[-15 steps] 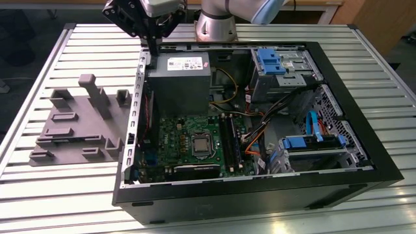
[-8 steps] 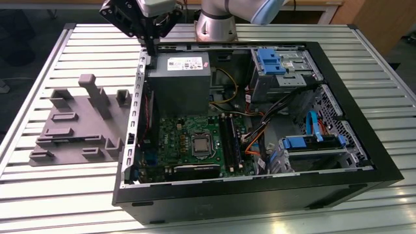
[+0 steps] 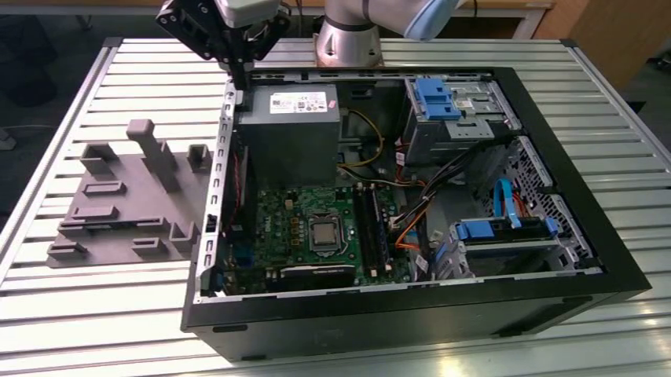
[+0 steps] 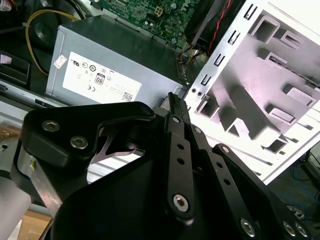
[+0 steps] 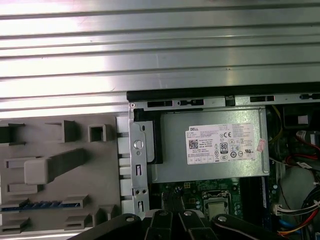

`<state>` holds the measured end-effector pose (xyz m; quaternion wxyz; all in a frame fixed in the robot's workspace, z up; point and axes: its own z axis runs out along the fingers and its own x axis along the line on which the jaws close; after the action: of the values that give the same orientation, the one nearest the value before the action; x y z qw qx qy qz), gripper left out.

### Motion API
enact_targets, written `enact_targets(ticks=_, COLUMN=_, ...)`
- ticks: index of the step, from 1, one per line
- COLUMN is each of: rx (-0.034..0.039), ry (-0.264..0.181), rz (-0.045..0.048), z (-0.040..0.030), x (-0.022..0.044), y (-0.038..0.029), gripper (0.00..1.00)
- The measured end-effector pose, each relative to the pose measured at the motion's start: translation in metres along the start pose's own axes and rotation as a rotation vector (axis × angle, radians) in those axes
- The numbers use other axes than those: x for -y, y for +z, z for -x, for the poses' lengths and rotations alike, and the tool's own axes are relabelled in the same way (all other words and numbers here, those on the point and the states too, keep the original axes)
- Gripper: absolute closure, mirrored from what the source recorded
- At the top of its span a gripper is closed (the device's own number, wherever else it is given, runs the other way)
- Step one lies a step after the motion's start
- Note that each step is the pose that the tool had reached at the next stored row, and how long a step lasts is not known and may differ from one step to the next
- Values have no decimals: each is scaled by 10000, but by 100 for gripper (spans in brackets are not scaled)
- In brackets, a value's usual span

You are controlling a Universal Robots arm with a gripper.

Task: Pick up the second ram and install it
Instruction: 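Reach for the second ram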

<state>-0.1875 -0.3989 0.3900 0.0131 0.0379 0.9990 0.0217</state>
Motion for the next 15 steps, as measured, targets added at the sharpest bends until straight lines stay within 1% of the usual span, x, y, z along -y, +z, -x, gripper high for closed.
enact_targets(ticks=15, rx=0, ry=0, rz=0, z=-32, x=2, y=-1, gripper=89)
